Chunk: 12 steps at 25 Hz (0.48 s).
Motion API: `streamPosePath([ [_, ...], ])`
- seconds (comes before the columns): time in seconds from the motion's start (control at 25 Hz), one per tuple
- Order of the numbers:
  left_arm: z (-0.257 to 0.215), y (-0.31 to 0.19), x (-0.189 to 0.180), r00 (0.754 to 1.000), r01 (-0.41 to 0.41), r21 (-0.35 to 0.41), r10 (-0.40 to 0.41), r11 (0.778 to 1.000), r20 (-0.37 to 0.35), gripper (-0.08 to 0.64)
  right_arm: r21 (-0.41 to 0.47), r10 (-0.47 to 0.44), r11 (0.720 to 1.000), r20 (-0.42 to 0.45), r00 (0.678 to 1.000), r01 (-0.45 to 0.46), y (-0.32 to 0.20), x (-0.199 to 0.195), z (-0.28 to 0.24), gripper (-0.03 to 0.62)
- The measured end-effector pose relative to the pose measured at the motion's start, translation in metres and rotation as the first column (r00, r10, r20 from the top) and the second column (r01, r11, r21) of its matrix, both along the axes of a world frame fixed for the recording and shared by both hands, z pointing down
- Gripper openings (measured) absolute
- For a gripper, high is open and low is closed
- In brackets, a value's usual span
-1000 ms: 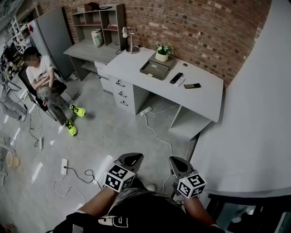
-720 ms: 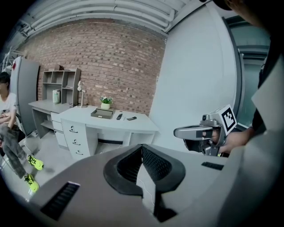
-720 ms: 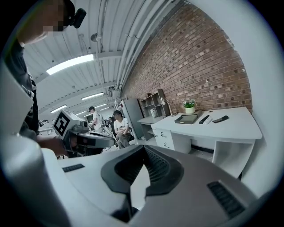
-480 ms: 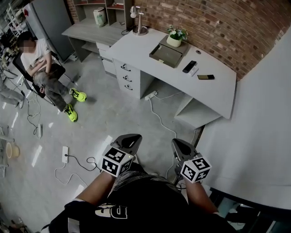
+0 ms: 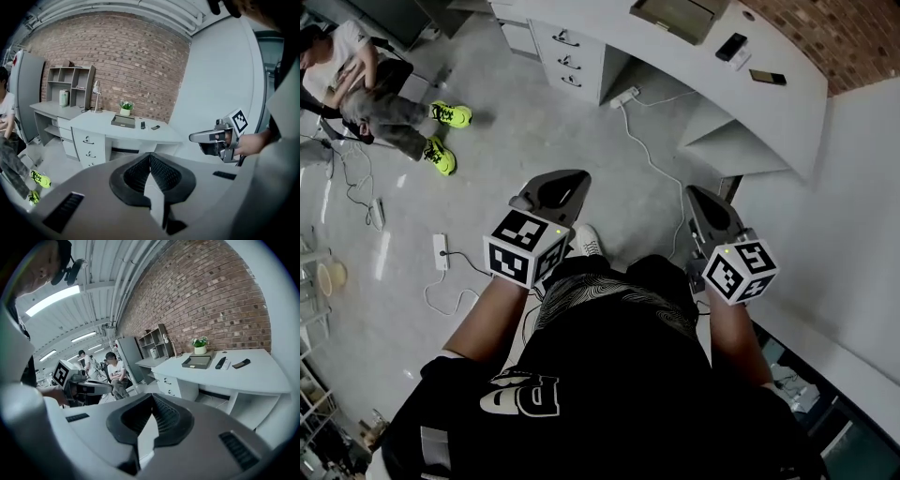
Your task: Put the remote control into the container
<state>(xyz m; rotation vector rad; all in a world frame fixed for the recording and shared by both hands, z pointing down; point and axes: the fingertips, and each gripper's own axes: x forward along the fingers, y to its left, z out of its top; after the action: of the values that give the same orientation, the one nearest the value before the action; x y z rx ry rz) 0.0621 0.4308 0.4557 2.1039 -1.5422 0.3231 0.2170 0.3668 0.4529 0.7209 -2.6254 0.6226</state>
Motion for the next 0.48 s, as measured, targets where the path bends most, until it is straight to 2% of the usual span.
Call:
streamPosePath([
  [0.28, 0.012, -0.016, 0.000, 0.998, -0.051, -0.022, 0.050, 0.998, -0.033, 0.008, -0.033, -0.051, 0.998, 0.017, 0.999, 0.052, -0.002, -0.050, 0.008, 0.008],
  [0.48, 0.016, -0.042, -0.011, 0.998, -0.055, -0.029, 0.055, 0.998, -0.016, 0.008, -0.030, -0.044, 0.999, 0.032, 0.998, 0.045, -0.030, -0.061, 0.012, 0.008],
])
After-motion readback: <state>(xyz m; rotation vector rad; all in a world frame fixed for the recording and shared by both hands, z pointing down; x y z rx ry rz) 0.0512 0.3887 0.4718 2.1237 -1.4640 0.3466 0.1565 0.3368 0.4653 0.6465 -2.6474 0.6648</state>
